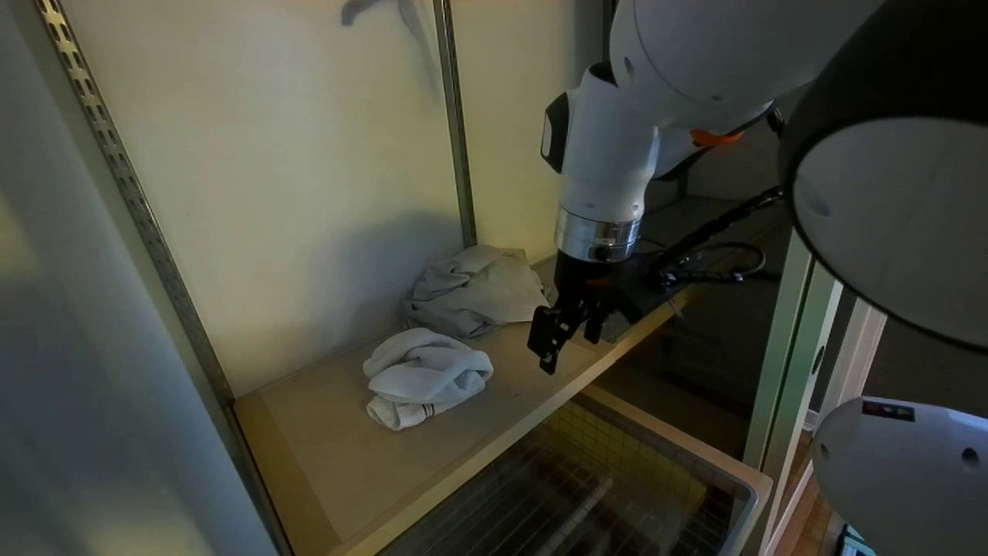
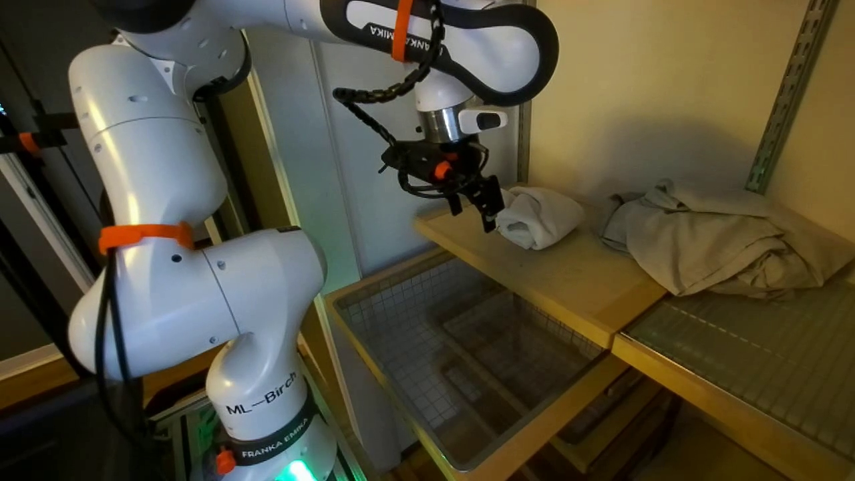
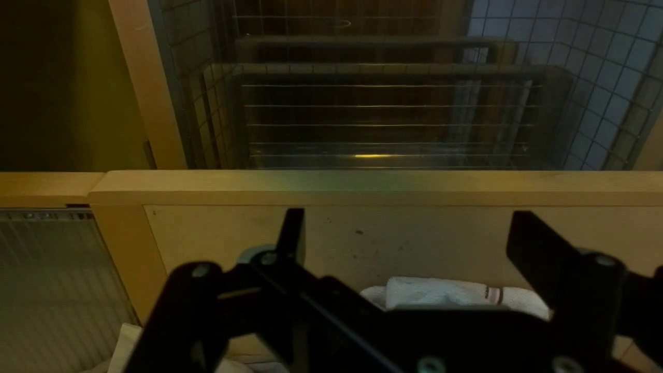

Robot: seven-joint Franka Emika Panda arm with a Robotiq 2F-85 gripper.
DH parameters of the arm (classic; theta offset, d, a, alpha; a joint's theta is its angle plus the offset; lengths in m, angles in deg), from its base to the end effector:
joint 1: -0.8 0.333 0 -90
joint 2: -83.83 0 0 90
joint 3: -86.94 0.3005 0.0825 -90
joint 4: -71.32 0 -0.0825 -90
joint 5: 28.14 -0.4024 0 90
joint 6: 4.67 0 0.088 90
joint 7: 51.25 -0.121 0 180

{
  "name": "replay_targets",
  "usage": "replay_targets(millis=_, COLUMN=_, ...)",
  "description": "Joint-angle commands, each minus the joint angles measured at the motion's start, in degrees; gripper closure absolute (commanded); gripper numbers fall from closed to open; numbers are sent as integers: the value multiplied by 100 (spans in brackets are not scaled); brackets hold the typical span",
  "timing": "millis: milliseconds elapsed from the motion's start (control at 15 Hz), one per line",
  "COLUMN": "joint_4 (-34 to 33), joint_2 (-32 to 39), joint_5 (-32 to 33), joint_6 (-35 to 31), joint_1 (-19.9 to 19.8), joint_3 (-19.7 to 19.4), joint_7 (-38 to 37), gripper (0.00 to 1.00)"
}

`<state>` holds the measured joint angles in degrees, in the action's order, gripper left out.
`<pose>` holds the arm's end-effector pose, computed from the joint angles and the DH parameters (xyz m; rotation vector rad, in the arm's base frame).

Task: Pull out the topmost shelf on the left.

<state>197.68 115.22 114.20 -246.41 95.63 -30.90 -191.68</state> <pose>0.3725 -0.0238 0.4203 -3.1214 0.0143 -0.3538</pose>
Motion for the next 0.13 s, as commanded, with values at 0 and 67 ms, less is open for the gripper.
replay_targets(millis=0, joint_4=0, joint_2=-1, joint_5=0, joint_6=0, joint_1=0, joint_3=-3, joint_7=3, gripper=0)
replay_targets(millis=67, joint_4=0, joint_2=-1, joint_5=0, joint_6=0, joint_1=0, joint_3=-7, joint_7=6, gripper=0)
